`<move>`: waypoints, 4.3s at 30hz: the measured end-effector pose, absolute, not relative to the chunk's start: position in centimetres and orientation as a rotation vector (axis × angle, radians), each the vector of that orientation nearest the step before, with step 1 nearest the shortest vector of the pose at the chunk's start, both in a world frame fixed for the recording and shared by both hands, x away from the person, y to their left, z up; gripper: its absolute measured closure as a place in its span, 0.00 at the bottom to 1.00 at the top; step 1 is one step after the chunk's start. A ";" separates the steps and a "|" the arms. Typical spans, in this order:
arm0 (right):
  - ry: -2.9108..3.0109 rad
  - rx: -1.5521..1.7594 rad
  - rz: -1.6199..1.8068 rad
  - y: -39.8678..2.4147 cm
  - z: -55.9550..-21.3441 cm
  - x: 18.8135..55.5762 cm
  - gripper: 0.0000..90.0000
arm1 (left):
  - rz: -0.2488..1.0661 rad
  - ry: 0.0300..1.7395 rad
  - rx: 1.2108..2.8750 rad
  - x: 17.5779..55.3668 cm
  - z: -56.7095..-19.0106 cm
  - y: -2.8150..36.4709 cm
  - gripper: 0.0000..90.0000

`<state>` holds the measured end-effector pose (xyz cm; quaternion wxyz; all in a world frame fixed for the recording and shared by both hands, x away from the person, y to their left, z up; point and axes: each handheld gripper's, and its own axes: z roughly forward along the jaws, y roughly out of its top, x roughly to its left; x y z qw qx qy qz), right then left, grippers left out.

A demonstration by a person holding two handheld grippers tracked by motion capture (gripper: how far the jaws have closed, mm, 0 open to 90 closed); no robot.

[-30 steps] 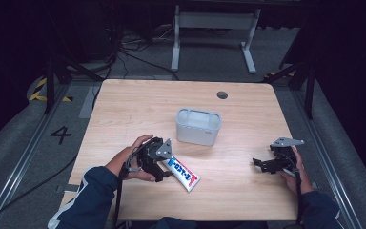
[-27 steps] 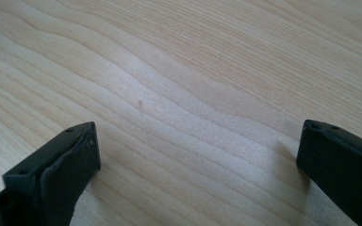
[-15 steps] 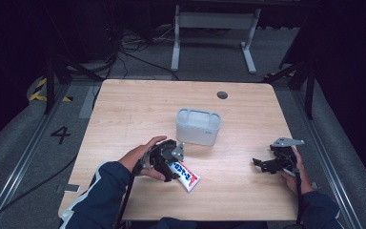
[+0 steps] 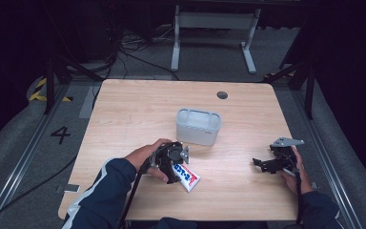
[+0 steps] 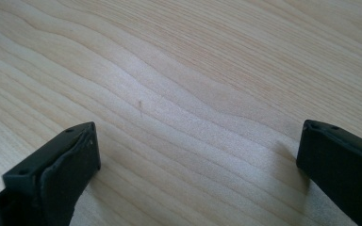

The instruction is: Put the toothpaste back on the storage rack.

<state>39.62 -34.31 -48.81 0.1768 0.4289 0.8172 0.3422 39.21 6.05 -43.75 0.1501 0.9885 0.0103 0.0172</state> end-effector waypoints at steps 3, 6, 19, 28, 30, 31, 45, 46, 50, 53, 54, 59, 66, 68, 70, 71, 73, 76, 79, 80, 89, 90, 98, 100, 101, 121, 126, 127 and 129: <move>2.313 1.214 0.969 -34.3 -48.8 39.6 0.00 | 0.030 0.042 2.853 39.0 -43.9 6.2 0.18; 2.313 1.214 0.969 -34.3 -48.8 39.6 0.00 | 0.028 0.063 2.910 38.8 -44.5 6.4 0.19; 2.317 1.206 0.969 -34.3 -48.8 39.7 0.00 | 0.010 0.069 2.947 38.3 -44.5 6.2 0.25; 2.317 1.207 0.969 -34.3 -48.8 39.7 0.00 | -0.018 0.029 2.942 38.7 -44.5 5.1 0.34; 2.317 1.207 0.969 -34.3 -48.8 39.7 0.00 | -0.010 0.014 2.938 38.7 -44.5 5.0 0.36; 2.317 1.207 0.970 -34.3 -48.8 39.7 0.00 | -0.022 0.004 2.959 38.8 -44.3 4.9 0.38; 2.333 1.188 0.978 -34.3 -48.8 39.9 0.00 | -0.041 -0.055 3.017 38.7 -44.1 3.9 0.52; 2.333 1.188 0.978 -34.3 -48.8 39.9 0.00 | -0.041 -0.055 3.017 38.7 -44.1 3.9 0.52; 2.334 1.188 0.978 -34.3 -48.8 39.9 0.00 | -0.024 -0.068 3.038 38.5 -44.0 3.7 0.56; 2.335 1.187 0.979 -34.2 -48.8 39.9 0.00 | -0.008 -0.076 3.043 38.5 -43.9 3.6 0.58; 2.336 1.186 0.979 -34.2 -48.8 39.9 0.00 | -0.009 -0.067 3.039 38.4 -43.9 3.7 0.59; 2.338 1.182 0.979 -34.2 -48.8 40.0 0.00 | -0.008 -0.047 3.019 38.6 -43.7 3.9 0.62; 2.340 1.182 0.980 -34.2 -48.8 40.0 0.00 | 0.028 -0.010 2.960 38.8 -43.5 4.3 0.64; 2.340 1.181 0.980 -34.2 -48.8 39.9 0.00 | 0.034 -0.003 2.934 38.8 -43.4 4.3 0.65; 2.342 1.179 0.981 -34.2 -48.8 39.9 0.00 | 0.032 -0.004 2.923 38.9 -43.4 4.3 0.65; 2.343 1.175 0.983 -34.2 -48.8 39.8 0.00 | 0.046 0.001 2.902 38.9 -43.3 4.3 0.66; 2.345 1.173 0.984 -34.3 -48.8 39.8 0.00 | 0.056 0.007 2.887 38.8 -43.3 4.3 0.66; 2.344 1.174 0.981 -34.3 -48.8 39.7 0.00 | 0.072 0.023 2.858 38.7 -43.0 4.5 0.67; 2.344 1.173 0.979 -34.3 -48.8 39.7 0.00 | 0.096 0.028 2.823 38.5 -42.5 4.9 0.67; 2.344 1.173 0.980 -34.3 -48.8 39.7 0.00 | 0.104 0.037 2.803 38.4 -42.3 5.0 0.68; 2.344 1.173 0.980 -34.3 -48.8 39.7 0.00 | 0.161 0.080 2.695 37.8 -40.8 6.2 0.68; 2.344 1.173 0.980 -34.3 -48.8 39.7 0.00 | 0.164 0.088 2.685 37.7 -40.7 6.3 0.68; 2.344 1.173 0.980 -34.3 -48.8 39.7 0.00 | 0.188 0.130 2.613 37.5 -39.9 7.2 0.69; 2.344 1.173 0.980 -34.3 -48.8 39.7 0.00 | 0.190 0.140 2.595 37.4 -39.8 7.4 0.69; 2.344 1.173 0.980 -34.3 -48.8 39.7 0.00 | 0.187 0.136 2.589 37.4 -39.7 7.5 0.69; 2.343 1.175 0.981 -34.3 -48.8 39.7 0.00 | 0.215 0.190 2.397 37.5 -37.8 8.7 0.69; 2.343 1.175 0.982 -34.3 -48.8 39.7 0.00 | 0.229 0.192 2.374 37.5 -37.4 8.8 0.69; 2.343 1.175 0.982 -34.3 -48.8 39.7 0.00 | 0.229 0.192 2.374 37.5 -37.4 8.8 0.69; 2.344 1.173 0.980 -34.3 -48.8 39.7 0.00 | 0.243 0.206 2.357 37.5 -37.2 8.8 0.70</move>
